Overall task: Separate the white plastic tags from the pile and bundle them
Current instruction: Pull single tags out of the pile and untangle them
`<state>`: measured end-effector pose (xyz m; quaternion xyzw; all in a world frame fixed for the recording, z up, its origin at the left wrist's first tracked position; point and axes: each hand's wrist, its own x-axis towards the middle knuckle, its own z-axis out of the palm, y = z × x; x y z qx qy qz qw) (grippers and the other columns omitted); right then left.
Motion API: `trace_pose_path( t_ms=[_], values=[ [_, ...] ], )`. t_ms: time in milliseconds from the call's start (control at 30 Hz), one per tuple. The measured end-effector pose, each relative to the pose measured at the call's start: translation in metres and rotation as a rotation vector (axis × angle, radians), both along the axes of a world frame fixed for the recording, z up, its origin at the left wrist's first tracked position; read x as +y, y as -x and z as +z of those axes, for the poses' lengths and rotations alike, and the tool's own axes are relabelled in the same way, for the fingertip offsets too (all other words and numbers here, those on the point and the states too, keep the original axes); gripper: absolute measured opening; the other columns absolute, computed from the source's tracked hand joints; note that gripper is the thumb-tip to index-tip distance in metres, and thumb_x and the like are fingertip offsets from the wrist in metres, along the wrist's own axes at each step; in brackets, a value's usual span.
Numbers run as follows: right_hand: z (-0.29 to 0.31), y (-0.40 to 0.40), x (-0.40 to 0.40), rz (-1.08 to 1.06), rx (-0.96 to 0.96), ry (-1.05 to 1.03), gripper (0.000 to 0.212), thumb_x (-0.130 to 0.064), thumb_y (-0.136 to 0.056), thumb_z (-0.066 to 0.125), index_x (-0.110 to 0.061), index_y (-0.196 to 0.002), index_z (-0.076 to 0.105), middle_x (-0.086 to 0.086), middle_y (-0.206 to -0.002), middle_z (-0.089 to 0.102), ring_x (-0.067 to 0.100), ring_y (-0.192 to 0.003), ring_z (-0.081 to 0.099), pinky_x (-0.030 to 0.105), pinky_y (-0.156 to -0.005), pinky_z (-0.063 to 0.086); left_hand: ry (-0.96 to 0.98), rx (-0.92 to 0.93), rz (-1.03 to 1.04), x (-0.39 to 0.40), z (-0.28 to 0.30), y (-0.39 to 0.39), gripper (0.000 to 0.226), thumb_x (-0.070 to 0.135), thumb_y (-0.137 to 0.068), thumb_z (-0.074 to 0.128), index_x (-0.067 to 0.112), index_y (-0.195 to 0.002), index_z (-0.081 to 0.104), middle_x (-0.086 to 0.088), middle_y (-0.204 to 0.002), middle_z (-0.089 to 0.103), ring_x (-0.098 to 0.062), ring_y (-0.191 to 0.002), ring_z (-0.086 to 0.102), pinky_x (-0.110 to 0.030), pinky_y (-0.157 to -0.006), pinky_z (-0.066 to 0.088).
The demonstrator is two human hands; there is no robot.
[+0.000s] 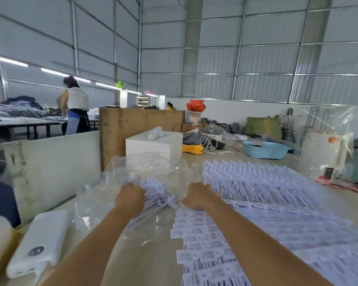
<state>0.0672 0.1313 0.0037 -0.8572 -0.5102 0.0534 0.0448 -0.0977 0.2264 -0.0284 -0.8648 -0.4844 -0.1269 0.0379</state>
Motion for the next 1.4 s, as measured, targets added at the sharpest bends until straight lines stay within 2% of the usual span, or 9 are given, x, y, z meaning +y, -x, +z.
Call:
trace_pose_path(
  t_ms=[200,367,467,600,767,900,1000,1200,1400],
  values=[
    [-0.003,0.005,-0.005,0.046,0.090,-0.017,0.027,-0.032,-0.091,0.056,-0.009,-0.106,0.053,0.011,-0.111,0.056,0.033,-0.113,0.051,0.046,-0.099,0.037,-0.051,0.312,0.136,-0.025,0.015,-0.021,0.038,0.023,-0.095,0.046,0.018,-0.133,0.048,-0.011,-0.139,0.041,-0.027,-0.130,0.038,-0.037,-0.101,0.036],
    [0.049,-0.014,-0.041,0.179,0.110,-0.053,0.030,-0.035,-0.090,0.059,-0.005,-0.091,0.062,0.007,-0.091,0.056,0.021,-0.081,0.057,0.021,-0.057,0.040,-0.235,0.097,-0.042,-0.075,0.061,-0.051,0.031,0.025,-0.093,0.051,0.014,-0.121,0.056,-0.009,-0.122,0.047,-0.027,-0.117,0.044,-0.036,-0.092,0.040],
    [0.078,-0.065,-0.084,0.049,0.118,-0.077,0.048,-0.042,-0.093,0.052,-0.001,-0.116,0.062,0.015,-0.120,0.060,0.030,-0.103,0.061,0.037,-0.078,0.051,-0.209,-0.175,-0.415,-0.103,0.072,-0.076,0.031,0.024,-0.096,0.047,0.013,-0.123,0.060,-0.011,-0.120,0.051,-0.027,-0.115,0.047,-0.038,-0.093,0.044],
    [0.060,-0.143,-0.162,-0.158,-0.070,-0.041,0.051,-0.038,-0.101,0.036,0.006,-0.093,0.060,0.021,-0.111,0.062,0.026,-0.096,0.056,0.029,-0.085,0.037,0.114,-0.149,-0.800,-0.129,0.068,-0.111,0.020,0.020,-0.100,0.043,0.010,-0.097,0.061,-0.018,-0.109,0.055,-0.031,-0.108,0.054,-0.029,-0.083,0.040],
    [0.009,-0.185,-0.225,-0.245,-0.004,-0.002,0.049,-0.040,-0.102,0.027,-0.007,-0.122,0.057,0.009,-0.132,0.053,0.021,-0.119,0.049,0.026,-0.100,0.034,0.288,0.109,-0.676,-0.120,0.047,-0.156,0.043,0.033,-0.103,0.034,0.006,-0.133,0.046,-0.016,-0.137,0.044,-0.030,-0.121,0.047,-0.040,-0.103,0.038],
    [-0.005,-0.190,-0.236,-0.273,0.055,-0.103,0.048,-0.039,-0.102,0.029,-0.006,-0.131,0.050,0.011,-0.139,0.048,0.026,-0.125,0.046,0.033,-0.105,0.034,0.444,0.169,-0.603,-0.108,0.036,-0.169,0.041,0.036,-0.103,0.030,0.011,-0.132,0.045,-0.009,-0.147,0.037,-0.024,-0.131,0.038,-0.031,-0.102,0.030],
    [-0.012,-0.196,-0.240,-0.279,0.086,-0.176,0.043,-0.032,-0.100,0.035,-0.015,-0.139,0.045,0.006,-0.147,0.040,0.024,-0.132,0.040,0.032,-0.109,0.031,0.514,0.108,-0.581,-0.102,0.029,-0.174,0.019,0.037,-0.100,0.035,0.023,-0.108,0.045,-0.009,-0.142,0.043,-0.020,-0.113,0.045,-0.030,-0.089,0.031],
    [-0.020,-0.205,-0.245,-0.304,0.155,-0.429,0.040,-0.022,-0.092,0.047,-0.016,-0.131,0.055,0.005,-0.138,0.051,0.022,-0.118,0.052,0.022,-0.089,0.038,0.162,0.004,-0.491,-0.109,0.036,-0.183,0.036,0.046,-0.083,0.056,0.015,-0.100,0.064,-0.003,-0.104,0.063,-0.021,-0.099,0.056,-0.032,-0.081,0.033],
    [-0.014,-0.202,-0.248,-0.284,-0.028,-0.445,0.073,-0.034,-0.090,0.055,-0.025,-0.150,0.016,0.001,-0.158,0.012,0.023,-0.143,0.016,0.052,-0.111,0.026,-0.251,-0.121,-0.703,-0.144,0.101,-0.170,0.022,0.041,-0.082,0.058,0.019,-0.089,0.056,0.003,-0.079,0.049,-0.017,-0.078,0.050,-0.026,-0.065,0.034]
  ],
)
